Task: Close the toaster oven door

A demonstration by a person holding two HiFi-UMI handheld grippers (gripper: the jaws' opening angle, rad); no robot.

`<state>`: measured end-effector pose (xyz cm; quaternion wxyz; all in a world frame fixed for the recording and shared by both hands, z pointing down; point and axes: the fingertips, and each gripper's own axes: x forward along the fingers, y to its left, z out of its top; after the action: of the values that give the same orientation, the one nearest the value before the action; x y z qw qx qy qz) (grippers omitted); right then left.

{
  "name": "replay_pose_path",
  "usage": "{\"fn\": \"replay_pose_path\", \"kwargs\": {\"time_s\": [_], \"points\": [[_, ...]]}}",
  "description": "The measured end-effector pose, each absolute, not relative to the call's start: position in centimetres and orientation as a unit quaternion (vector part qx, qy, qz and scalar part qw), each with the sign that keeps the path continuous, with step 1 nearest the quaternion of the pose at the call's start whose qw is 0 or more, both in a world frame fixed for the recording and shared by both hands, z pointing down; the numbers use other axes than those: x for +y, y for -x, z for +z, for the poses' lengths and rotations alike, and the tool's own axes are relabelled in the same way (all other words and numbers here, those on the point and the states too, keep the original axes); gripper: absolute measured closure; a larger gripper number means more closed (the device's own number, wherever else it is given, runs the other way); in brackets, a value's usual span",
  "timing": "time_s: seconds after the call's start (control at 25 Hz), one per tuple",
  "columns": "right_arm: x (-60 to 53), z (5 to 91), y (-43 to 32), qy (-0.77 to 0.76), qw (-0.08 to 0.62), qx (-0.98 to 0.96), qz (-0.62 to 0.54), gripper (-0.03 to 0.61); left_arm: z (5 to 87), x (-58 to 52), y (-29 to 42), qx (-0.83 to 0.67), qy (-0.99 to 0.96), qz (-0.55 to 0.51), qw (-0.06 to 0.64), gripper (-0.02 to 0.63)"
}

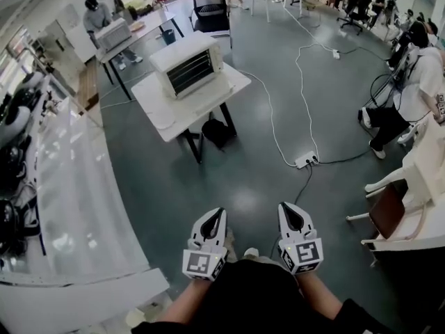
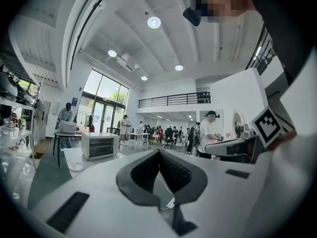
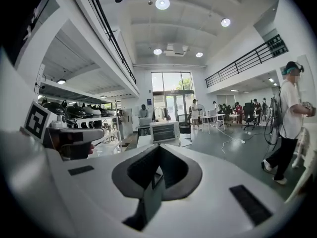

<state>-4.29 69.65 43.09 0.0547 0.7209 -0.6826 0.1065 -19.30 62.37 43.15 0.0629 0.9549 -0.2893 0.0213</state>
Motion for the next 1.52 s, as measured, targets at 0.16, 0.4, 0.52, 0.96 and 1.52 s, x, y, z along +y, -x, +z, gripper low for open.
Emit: {"fn": "replay_pose_path", "kwargs": {"time_s": [0.16, 0.4, 0.52, 0.96, 1.52], "points": [[69.0, 43.5, 2.8, -0.722, 0.055, -0.681, 0.109, 0.558, 42.8, 61.5, 17.3, -0.283, -0.957, 0.017, 0.066, 0.597], [65.3, 44.5, 0.1, -0.731, 0.069, -0.67, 0.11, 0.558, 42.9, 57.1, 14.2, -0.265, -0.962, 0.01, 0.066, 0.597], [60.8, 44.9, -1.5, -0.735, 0.078, -0.664, 0.111, 0.558, 43.3, 51.8, 12.8, -0.265, -0.962, 0.002, 0.068, 0.597], [47.6, 45.5, -6.4, -0.737, 0.101, -0.657, 0.122, 0.558, 44.5, 38.3, 8.4, -0.27, -0.959, -0.007, 0.084, 0.597], [31.7, 44.1, -6.9, -0.718, 0.136, -0.672, 0.115, 0.558, 43.9, 21.7, 8.9, -0.297, -0.95, -0.032, 0.088, 0.597]]}}
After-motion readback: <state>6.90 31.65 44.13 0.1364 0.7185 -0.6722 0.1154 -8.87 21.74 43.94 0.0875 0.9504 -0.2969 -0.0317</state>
